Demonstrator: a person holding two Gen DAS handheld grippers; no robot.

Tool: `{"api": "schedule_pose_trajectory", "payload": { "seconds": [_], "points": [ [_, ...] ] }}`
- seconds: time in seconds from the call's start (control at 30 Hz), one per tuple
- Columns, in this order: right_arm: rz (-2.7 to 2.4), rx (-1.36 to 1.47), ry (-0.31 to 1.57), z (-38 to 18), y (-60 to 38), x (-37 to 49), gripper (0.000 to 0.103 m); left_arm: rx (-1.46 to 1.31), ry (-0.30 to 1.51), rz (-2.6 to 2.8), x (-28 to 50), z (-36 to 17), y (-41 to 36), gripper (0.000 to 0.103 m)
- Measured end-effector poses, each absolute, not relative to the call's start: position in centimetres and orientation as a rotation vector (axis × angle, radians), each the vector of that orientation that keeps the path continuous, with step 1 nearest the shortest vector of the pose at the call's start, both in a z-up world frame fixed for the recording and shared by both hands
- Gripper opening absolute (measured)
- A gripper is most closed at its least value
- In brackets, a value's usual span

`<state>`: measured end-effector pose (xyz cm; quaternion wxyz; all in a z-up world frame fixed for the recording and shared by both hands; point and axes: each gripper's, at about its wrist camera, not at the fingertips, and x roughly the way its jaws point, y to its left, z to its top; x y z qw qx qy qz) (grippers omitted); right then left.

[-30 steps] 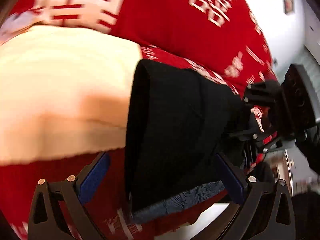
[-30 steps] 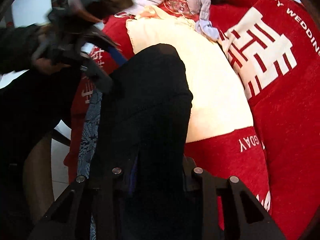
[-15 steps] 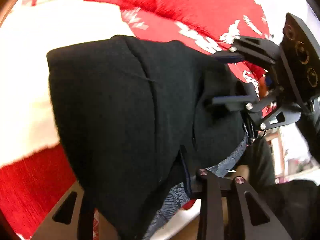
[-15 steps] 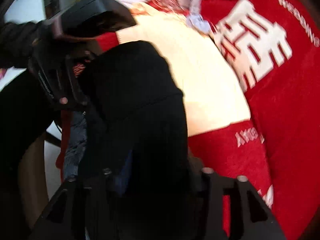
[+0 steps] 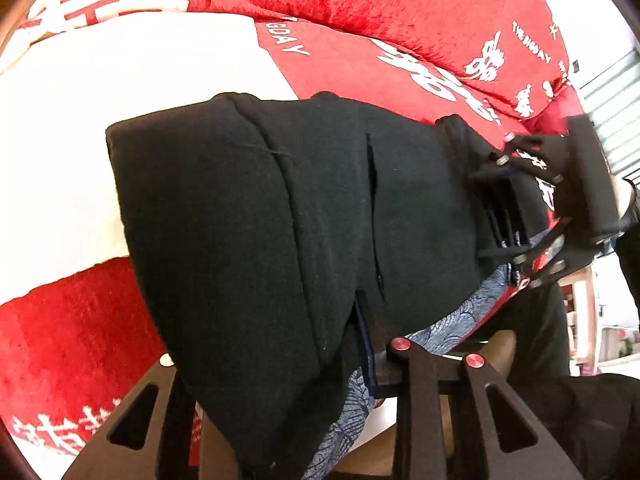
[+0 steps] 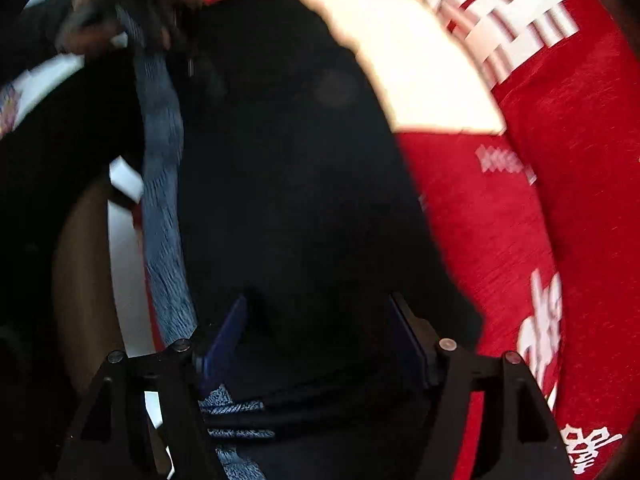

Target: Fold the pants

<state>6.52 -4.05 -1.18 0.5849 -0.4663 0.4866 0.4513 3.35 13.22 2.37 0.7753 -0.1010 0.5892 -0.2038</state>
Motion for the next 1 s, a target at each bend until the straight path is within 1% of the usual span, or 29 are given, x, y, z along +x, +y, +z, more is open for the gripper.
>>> {"api": "schedule_pose_trajectory", "payload": {
  "seconds": [0.07, 0.1, 0.13, 0.17, 0.33, 0.43, 0.53, 0.6, 0.67, 0.7, 0.73, 0.77, 0.83, 0.9, 0.93, 0.97, 1.0],
  "points": [
    [1.046, -1.024, 1.109, -1.6, -4.0, 7.1, 0.091, -0.175, 1.263, -0.409, 2.8, 3.0, 12.4, 0.031],
    [1.040, -0.996, 1.129, -1.9, -4.1, 7.8, 0.094, -0.166, 1.259, -0.398, 2.6, 3.1, 12.4, 0.030],
    [1.029, -0.985, 1.138, -2.0, -4.3, 8.2, 0.100, -0.159, 1.256, -0.388, 2.4, 3.2, 12.2, 0.030],
    [1.024, -0.974, 1.147, -2.1, -4.3, 8.5, 0.101, -0.149, 1.253, -0.372, 2.3, 3.4, 12.0, 0.030],
    [1.010, -0.998, 1.138, -2.3, -4.4, 8.4, 0.102, -0.155, 1.254, -0.348, 1.8, 4.3, 12.2, 0.027],
    [1.028, -0.990, 1.171, -2.1, -4.4, 8.9, 0.102, -0.144, 1.222, -0.358, 1.1, 6.3, 11.9, 0.027],
    [1.049, -0.960, 1.166, 0.0, -4.9, 9.7, 0.100, -0.155, 1.226, -0.357, 0.8, 7.2, 11.9, 0.027],
    [1.103, -0.903, 1.164, 1.3, -5.4, 10.2, 0.093, -0.175, 1.237, -0.358, 1.0, 7.6, 11.7, 0.027],
    [1.127, -0.941, 1.166, 1.2, -5.4, 10.1, 0.080, -0.173, 1.238, -0.355, 1.2, 8.1, 11.3, 0.027],
    [1.128, -0.972, 1.180, 0.6, -5.2, 9.9, 0.079, -0.170, 1.237, -0.353, 1.2, 8.2, 11.1, 0.027],
    [1.130, -1.008, 1.202, -0.3, -4.9, 9.6, 0.078, -0.170, 1.237, -0.352, 1.3, 8.5, 10.8, 0.027],
    [1.130, -1.059, 1.193, -1.4, -4.6, 9.0, 0.080, -0.175, 1.235, -0.356, 1.2, 9.0, 10.6, 0.027],
    [1.148, -1.029, 1.161, -1.6, -4.3, 9.1, 0.087, -0.172, 1.224, -0.368, 1.2, 9.8, 10.3, 0.027],
    [1.147, -1.009, 1.174, -1.6, -4.4, 9.4, 0.089, -0.160, 1.214, -0.371, 1.2, 10.7, 9.8, 0.027],
    [1.145, -1.020, 1.177, -1.3, -4.5, 9.3, 0.087, -0.155, 1.214, -0.370, 1.3, 11.0, 9.7, 0.027],
    [1.145, -1.027, 1.192, -0.9, -4.7, 9.3, 0.079, -0.151, 1.216, -0.367, 1.3, 11.2, 9.5, 0.027],
    [1.159, -1.029, 1.201, -0.3, -5.0, 9.1, 0.076, -0.151, 1.218, -0.366, 1.4, 11.3, 9.4, 0.027]
  ]
}}
